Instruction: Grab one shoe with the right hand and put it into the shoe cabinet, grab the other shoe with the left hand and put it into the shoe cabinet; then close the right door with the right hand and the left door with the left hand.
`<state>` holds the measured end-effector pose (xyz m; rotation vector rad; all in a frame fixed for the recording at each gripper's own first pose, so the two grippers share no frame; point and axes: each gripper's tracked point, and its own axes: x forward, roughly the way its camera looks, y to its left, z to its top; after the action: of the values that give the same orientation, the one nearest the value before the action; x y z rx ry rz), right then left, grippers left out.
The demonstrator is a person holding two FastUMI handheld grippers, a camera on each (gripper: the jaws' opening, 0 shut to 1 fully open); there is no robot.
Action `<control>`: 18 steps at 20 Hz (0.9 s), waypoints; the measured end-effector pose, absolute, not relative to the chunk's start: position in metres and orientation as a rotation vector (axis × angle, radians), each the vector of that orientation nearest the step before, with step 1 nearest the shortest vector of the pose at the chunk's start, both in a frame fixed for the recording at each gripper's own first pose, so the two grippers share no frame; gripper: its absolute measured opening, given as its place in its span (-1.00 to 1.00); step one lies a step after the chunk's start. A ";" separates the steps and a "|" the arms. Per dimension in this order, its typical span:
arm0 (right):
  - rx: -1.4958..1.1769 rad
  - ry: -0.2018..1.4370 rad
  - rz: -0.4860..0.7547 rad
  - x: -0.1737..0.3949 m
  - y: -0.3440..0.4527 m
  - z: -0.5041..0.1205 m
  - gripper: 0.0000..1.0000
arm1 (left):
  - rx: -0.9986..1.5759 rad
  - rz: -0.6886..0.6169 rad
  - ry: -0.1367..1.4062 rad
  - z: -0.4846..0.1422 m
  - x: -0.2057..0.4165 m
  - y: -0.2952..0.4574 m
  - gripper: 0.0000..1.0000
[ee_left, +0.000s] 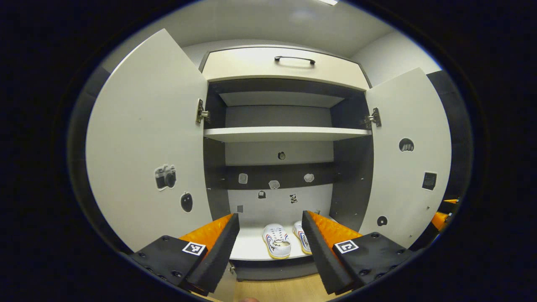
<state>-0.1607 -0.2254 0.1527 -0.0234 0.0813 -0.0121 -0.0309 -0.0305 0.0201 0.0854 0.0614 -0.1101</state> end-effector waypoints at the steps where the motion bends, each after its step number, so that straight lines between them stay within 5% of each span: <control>1: -0.023 0.083 -0.011 -0.160 -0.227 0.152 0.87 | 0.079 -0.114 0.057 0.023 -0.046 -0.025 0.92; 4: 0.006 0.079 0.017 -0.160 -0.220 0.152 1.00 | 0.094 -0.090 0.026 0.031 -0.088 0.000 0.96; 12: -0.062 0.045 0.111 -0.167 -0.179 0.158 0.38 | 0.040 -0.028 -0.035 0.050 -0.158 0.051 0.90; 18: -0.023 0.055 0.182 -0.166 -0.149 0.155 0.35 | 0.018 -0.027 -0.037 0.055 -0.174 0.063 0.93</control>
<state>-0.1657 -0.1486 0.1546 -0.0231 0.0545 0.1815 -0.1744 0.0631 0.0546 0.0179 -0.0371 -0.0267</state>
